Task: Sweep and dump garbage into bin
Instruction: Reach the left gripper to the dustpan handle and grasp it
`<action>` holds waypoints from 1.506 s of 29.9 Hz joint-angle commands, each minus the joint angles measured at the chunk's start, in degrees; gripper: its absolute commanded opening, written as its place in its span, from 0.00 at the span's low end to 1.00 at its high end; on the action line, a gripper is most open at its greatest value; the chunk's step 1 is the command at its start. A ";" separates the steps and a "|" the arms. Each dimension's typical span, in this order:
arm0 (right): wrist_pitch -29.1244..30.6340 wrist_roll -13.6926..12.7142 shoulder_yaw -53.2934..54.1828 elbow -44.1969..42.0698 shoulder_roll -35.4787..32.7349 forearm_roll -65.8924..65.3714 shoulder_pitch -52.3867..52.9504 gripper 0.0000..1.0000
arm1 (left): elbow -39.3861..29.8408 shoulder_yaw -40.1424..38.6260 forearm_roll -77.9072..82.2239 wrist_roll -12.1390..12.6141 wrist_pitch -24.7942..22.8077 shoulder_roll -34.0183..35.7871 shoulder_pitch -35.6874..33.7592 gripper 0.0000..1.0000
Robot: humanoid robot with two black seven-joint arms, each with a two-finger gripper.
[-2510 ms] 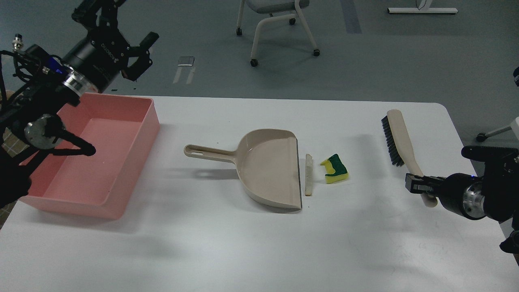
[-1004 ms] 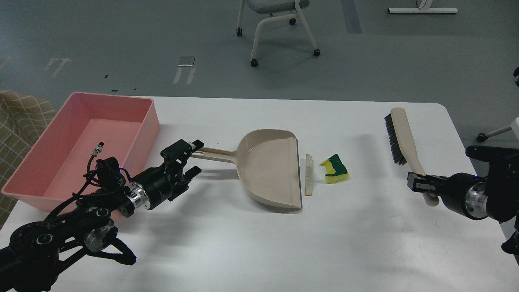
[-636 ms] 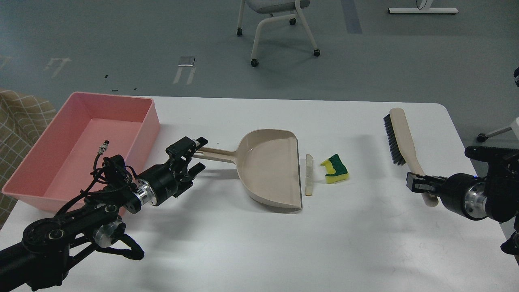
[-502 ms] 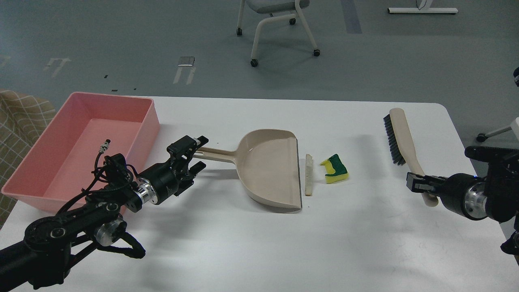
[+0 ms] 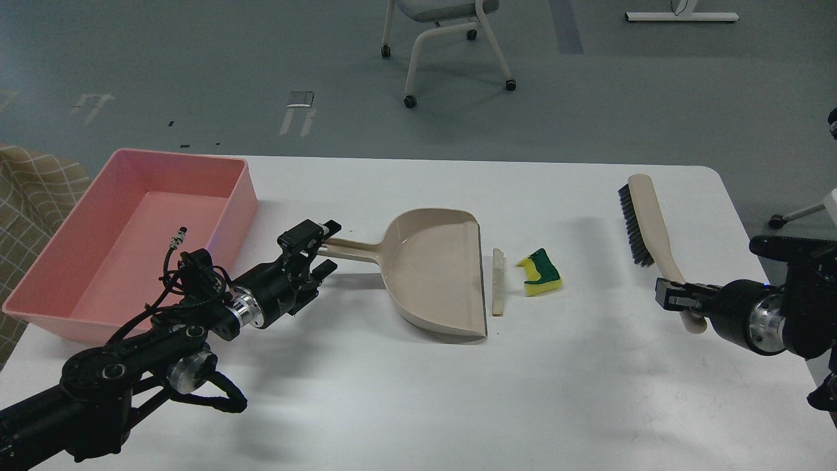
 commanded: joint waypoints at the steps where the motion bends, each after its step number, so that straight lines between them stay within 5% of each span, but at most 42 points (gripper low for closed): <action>1: -0.01 0.00 -0.13 -0.01 0.09 -0.01 -0.17 0.00 | 1.83 -0.12 -0.07 -0.06 0.03 -0.86 -0.49 0.81; 12: -0.01 0.00 -0.21 -0.01 0.09 -0.01 -0.43 0.00 | 4.74 -0.03 -0.07 -1.81 -0.06 -2.27 -2.16 0.79; 15: -0.01 0.00 -0.21 -0.01 0.09 -0.01 -0.43 0.00 | 4.74 0.32 0.02 -3.04 -0.06 -2.27 -2.07 0.62; 45: -0.01 -0.09 -0.30 -0.09 0.09 -0.01 -0.43 0.00 | 3.77 0.85 0.63 -4.54 -0.76 -2.18 -1.37 0.68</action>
